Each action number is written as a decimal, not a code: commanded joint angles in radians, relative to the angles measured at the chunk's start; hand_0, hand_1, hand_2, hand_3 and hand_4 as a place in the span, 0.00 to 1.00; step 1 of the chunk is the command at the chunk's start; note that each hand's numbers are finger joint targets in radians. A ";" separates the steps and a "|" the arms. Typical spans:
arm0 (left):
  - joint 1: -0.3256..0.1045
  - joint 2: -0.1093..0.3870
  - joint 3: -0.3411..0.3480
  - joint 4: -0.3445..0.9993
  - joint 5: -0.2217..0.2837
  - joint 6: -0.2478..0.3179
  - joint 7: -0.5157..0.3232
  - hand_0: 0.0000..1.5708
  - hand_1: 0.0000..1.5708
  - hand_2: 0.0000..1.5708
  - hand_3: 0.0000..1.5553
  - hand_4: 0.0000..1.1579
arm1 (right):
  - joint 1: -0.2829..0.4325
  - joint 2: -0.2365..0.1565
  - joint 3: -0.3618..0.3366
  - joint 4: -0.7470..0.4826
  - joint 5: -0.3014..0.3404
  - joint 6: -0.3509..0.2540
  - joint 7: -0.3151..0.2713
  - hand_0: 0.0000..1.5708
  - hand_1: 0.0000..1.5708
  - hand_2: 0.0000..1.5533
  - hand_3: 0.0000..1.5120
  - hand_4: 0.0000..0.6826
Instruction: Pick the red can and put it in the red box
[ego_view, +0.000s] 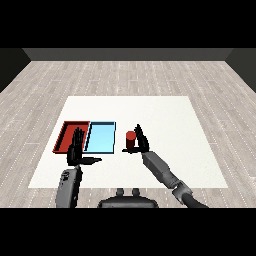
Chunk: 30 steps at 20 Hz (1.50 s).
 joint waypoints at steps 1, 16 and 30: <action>0.015 0.002 0.000 -0.058 0.000 0.014 0.036 0.00 0.00 0.00 0.00 0.00 | -0.104 0.000 0.021 0.101 -0.088 0.030 -0.011 0.00 0.00 0.00 0.00 0.00; -0.053 0.023 0.048 0.090 0.016 -0.012 -0.048 0.00 0.00 0.00 0.00 0.00 | -0.091 0.000 0.171 0.007 -0.187 -0.125 0.035 0.00 0.00 0.00 0.00 0.00; 0.032 0.009 -0.017 -0.121 -0.015 0.022 0.093 0.00 0.00 0.00 0.00 0.00 | -0.166 0.000 0.126 0.162 -0.140 -0.252 0.163 1.00 1.00 0.96 0.95 0.83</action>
